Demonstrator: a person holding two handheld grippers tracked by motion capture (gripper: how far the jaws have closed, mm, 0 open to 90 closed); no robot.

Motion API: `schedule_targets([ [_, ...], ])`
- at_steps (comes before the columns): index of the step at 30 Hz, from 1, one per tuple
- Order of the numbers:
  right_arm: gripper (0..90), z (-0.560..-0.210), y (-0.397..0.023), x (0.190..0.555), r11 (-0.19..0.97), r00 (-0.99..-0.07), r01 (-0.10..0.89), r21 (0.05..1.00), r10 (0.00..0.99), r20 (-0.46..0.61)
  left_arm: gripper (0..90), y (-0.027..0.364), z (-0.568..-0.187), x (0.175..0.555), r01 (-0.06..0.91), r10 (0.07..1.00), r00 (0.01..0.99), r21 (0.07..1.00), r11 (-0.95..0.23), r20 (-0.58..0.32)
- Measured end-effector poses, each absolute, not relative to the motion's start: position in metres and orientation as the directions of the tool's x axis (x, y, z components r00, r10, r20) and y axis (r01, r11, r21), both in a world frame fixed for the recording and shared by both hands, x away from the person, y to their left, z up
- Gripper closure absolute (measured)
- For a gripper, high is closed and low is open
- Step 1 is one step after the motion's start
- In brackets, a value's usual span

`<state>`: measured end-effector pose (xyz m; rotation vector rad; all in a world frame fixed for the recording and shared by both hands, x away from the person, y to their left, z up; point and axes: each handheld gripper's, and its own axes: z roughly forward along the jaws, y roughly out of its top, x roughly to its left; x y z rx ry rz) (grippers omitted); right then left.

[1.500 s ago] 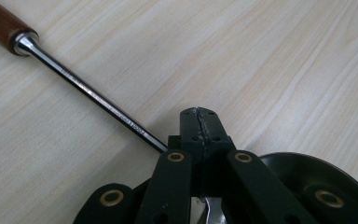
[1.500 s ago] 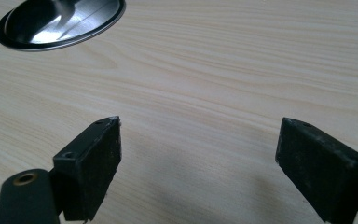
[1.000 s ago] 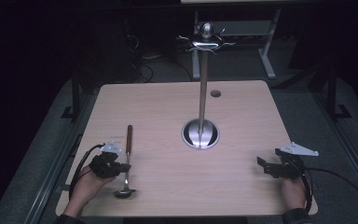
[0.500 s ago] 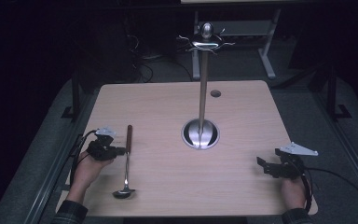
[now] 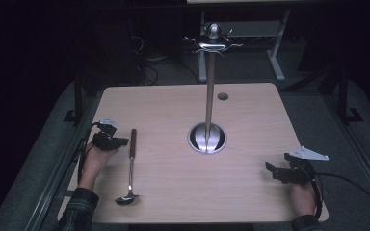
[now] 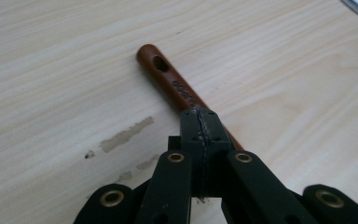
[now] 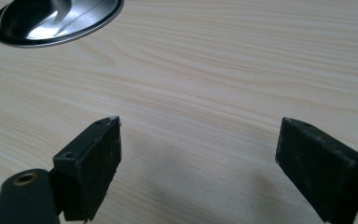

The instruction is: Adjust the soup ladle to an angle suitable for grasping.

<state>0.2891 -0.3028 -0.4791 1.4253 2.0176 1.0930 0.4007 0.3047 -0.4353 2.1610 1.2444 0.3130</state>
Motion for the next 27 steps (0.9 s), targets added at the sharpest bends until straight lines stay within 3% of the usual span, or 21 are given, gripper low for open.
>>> schedule_targets([
  [27,13.7,-0.479,-0.303,0.289,0.153,-0.372,0.577,0.802,0.924,0.092,90.0,0.271,-0.449,0.407,0.697,0.79,0.598,0.575,-0.43,-0.135],
])
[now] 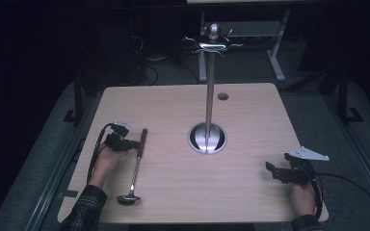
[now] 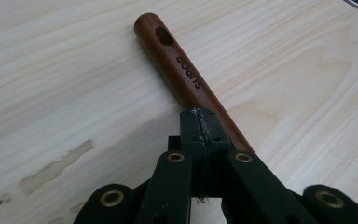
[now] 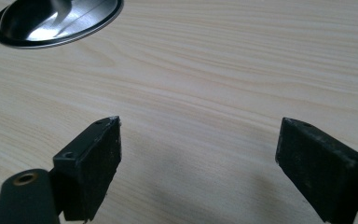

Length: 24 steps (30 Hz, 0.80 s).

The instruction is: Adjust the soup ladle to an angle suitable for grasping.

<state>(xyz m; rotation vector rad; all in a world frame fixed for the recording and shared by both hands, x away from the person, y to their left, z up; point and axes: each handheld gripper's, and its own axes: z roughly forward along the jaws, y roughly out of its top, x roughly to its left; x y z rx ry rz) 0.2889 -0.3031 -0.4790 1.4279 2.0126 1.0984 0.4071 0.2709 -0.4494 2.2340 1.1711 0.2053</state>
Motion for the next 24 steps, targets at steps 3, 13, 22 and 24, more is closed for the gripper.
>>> schedule_targets([
  [3,13.7,-0.479,-0.303,0.289,0.153,-0.373,0.576,0.803,0.923,0.091,90.0,0.266,-0.447,0.407,0.687,0.778,0.616,0.571,-0.45,-0.128],
  [13,13.7,-0.479,-0.303,0.289,0.151,-0.371,0.578,0.802,0.924,0.094,90.0,0.239,-0.446,0.404,0.647,0.723,0.681,0.558,-0.52,-0.116],
  [22,13.7,-0.479,-0.304,0.289,0.148,-0.371,0.579,0.802,0.923,0.098,90.0,0.221,-0.445,0.4,0.617,0.682,0.723,0.55,-0.564,-0.112],
  [24,13.7,-0.479,-0.304,0.289,0.148,-0.371,0.579,0.802,0.923,0.098,90.0,0.217,-0.445,0.399,0.617,0.677,0.726,0.549,-0.563,-0.121],
])
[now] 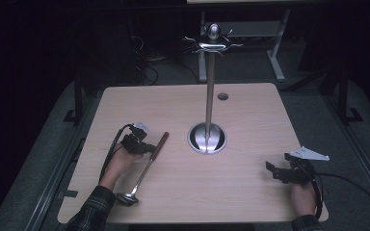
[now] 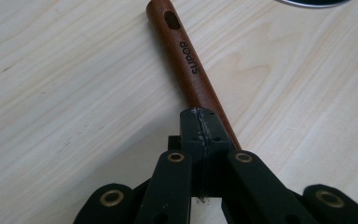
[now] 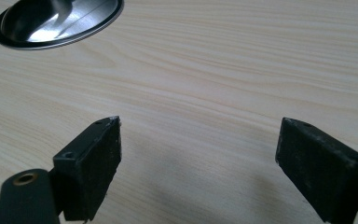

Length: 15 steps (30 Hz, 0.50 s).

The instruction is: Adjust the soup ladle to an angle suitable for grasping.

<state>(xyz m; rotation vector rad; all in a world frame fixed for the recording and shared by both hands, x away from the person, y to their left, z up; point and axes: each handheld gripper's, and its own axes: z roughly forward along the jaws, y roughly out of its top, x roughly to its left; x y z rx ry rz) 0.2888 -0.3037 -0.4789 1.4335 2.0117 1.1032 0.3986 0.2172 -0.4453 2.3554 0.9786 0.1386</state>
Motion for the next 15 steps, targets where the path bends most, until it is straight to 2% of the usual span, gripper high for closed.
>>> schedule_targets([
  [15,13.7,-0.479,-0.304,0.289,0.146,-0.371,0.579,0.802,0.923,0.1,90.0,0.193,-0.443,0.391,0.576,0.617,0.779,0.519,-0.632,-0.112],
])
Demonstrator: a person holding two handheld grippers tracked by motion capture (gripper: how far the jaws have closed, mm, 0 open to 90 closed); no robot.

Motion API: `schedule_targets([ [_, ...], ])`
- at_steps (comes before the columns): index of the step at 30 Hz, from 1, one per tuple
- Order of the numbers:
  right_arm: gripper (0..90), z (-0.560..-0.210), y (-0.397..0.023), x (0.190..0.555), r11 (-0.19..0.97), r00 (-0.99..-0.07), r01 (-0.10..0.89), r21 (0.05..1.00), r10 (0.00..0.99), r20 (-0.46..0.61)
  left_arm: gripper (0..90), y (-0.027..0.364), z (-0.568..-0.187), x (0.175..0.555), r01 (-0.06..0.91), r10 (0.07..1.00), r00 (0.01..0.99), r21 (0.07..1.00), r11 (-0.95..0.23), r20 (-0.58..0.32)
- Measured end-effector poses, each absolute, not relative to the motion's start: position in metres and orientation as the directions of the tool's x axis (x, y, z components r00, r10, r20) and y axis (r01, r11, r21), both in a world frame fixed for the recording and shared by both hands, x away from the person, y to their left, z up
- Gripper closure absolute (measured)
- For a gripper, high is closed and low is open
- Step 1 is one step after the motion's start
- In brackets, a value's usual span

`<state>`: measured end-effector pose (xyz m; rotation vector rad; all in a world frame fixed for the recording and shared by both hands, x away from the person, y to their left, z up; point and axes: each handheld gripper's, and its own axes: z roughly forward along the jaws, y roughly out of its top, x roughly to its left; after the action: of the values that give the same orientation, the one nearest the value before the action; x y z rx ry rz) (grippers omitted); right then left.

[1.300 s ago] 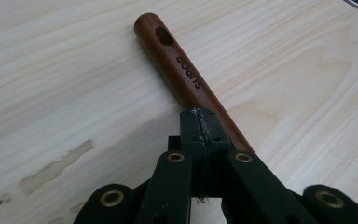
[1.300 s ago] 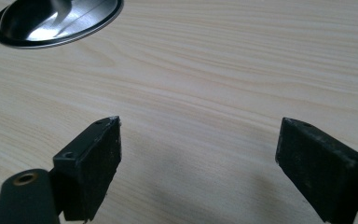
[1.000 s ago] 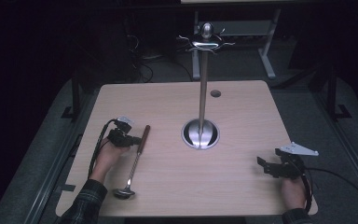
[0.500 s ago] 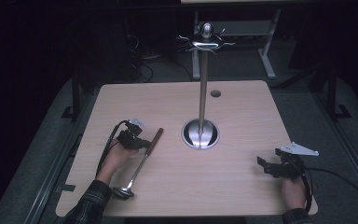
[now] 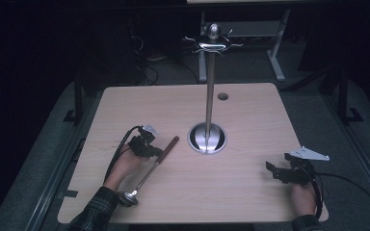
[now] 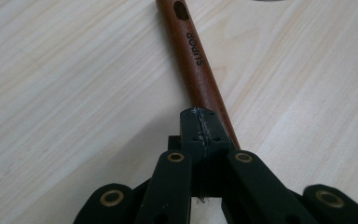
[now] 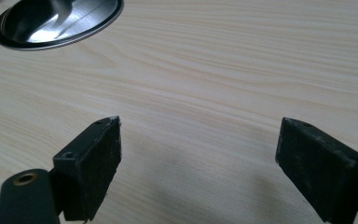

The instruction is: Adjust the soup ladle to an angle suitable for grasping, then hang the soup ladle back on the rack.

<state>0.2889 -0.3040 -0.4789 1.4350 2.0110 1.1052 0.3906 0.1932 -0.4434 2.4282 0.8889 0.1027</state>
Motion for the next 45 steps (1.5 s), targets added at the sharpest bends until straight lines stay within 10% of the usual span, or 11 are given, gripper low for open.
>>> schedule_targets([
  [35,13.7,-0.479,-0.305,0.289,0.142,-0.37,0.575,0.806,0.923,0.102,89.9,0.175,-0.43,0.373,0.54,0.565,0.816,0.512,-0.668,-0.124],
  [45,13.7,-0.479,-0.305,0.289,0.136,-0.368,0.574,0.807,0.924,0.106,69.7,0.167,-0.427,0.365,0.583,0.592,0.792,0.469,-0.663,-0.147],
])
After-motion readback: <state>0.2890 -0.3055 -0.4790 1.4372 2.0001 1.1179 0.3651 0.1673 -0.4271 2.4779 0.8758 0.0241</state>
